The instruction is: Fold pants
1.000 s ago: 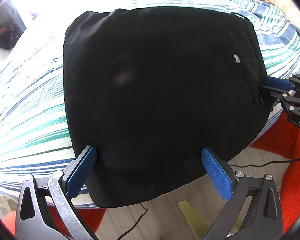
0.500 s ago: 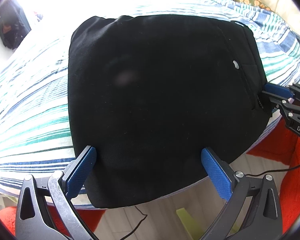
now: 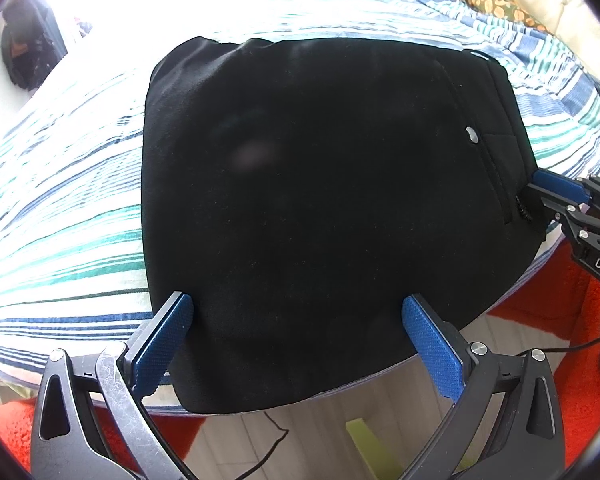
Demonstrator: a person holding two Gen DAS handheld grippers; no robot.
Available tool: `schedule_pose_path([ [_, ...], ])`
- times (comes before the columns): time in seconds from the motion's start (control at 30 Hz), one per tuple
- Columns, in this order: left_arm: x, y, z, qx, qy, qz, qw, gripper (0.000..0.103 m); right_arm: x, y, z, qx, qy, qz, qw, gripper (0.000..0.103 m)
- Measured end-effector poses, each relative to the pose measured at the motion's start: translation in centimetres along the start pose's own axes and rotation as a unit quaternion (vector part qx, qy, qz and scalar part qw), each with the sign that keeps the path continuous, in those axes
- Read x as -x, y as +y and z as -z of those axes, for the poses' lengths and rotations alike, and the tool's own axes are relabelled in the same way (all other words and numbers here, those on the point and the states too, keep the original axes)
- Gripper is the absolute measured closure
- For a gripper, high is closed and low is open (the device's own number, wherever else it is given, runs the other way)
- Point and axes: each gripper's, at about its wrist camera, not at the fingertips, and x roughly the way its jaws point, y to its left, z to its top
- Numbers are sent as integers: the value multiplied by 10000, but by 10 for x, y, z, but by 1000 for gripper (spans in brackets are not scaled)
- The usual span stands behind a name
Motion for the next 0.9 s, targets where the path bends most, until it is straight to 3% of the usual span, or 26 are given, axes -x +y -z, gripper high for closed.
schedule_pose_path([
  [0.3, 2, -2, 2, 4, -38, -11, 10000, 0, 5, 4, -2, -90, -62, 102, 9999, 70],
  [0.33, 2, -1, 2, 14, -38, 8, 10000, 0, 10, 1, -3, -179, -165, 124, 9996, 57],
  [0.37, 3, 0, 1, 27, -42, 27, 10000, 0, 18, -3, -5, -325, -308, 47, 9990, 11],
  [0.4, 4, 1, 1, 50, -46, 56, 10000, 0, 27, -9, -6, -529, -545, -141, 9970, 2],
  [0.43, 5, 2, 1, 72, -57, 81, 9999, 0, 36, -15, -6, -718, -754, -240, 9943, 0],
  [0.53, 9, 7, -1, 127, -66, 155, 9998, 1, 50, -29, -6, -898, -1108, -230, 9895, 0],
  [0.6, 19, 16, -6, 274, -126, 282, 9991, 1, 48, -41, -4, -936, -1065, -253, 9896, 0],
  [0.67, 35, 35, -10, 596, -405, 516, 9961, 1, 41, -58, 2, -1263, -877, -711, 9855, 0],
  [0.73, 44, 60, -13, 946, -562, 686, 9916, 1, 32, -83, 8, -1946, -857, -1452, 9663, 0],
  [0.83, 32, 103, -10, 1647, -349, 1048, 9801, 1, 8, -115, 12, -2770, -672, -2352, 9292, 1],
  [0.9, 16, 124, -3, 2149, -66, 1430, 9661, 2, -14, -123, 10, -2919, -320, -2647, 9185, 13],
])
